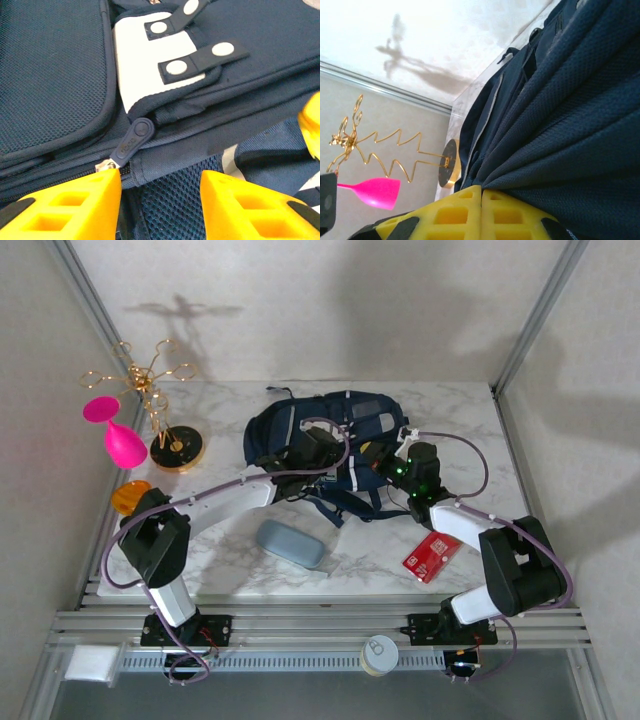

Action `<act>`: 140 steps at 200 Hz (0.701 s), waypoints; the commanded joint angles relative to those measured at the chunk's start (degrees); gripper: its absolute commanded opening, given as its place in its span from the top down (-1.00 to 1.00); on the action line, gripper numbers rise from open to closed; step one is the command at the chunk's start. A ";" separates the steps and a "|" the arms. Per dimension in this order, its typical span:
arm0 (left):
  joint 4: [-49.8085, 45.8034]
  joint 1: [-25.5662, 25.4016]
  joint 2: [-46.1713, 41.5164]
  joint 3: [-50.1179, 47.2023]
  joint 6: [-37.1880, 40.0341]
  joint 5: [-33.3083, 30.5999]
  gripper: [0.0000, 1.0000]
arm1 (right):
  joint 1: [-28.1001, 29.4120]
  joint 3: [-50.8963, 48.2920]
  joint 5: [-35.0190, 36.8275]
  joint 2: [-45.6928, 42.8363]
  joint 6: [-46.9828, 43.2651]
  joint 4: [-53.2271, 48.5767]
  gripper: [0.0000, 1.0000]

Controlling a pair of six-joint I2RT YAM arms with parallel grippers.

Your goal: Pack the student bag

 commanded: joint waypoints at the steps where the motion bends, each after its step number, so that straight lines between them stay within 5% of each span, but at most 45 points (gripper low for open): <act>1: 0.48 1.66 0.33 0.39 -4.12 0.12 0.00 | -0.44 0.50 -3.88 0.41 -1.84 12.61 1.00; 63: -5.10 1.81 6.84 6.30 -3.09 1.36 -0.06 | -0.97 1.03 -4.28 3.21 -1.97 15.95 1.00; 96: -5.73 2.11 4.70 4.26 -4.07 0.87 -0.05 | -1.61 6.63 -4.58 4.55 -2.56 -4.77 1.00; 119: -5.09 2.75 1.00 0.34 -6.04 -0.75 -0.03 | 1.21 12.85 1.17 4.82 -5.58 -25.94 0.38; 140: -1.15 4.20 -3.23 -5.07 -8.75 1.09 -0.02 | 2.83 16.84 2.90 5.43 -7.97 -36.24 0.10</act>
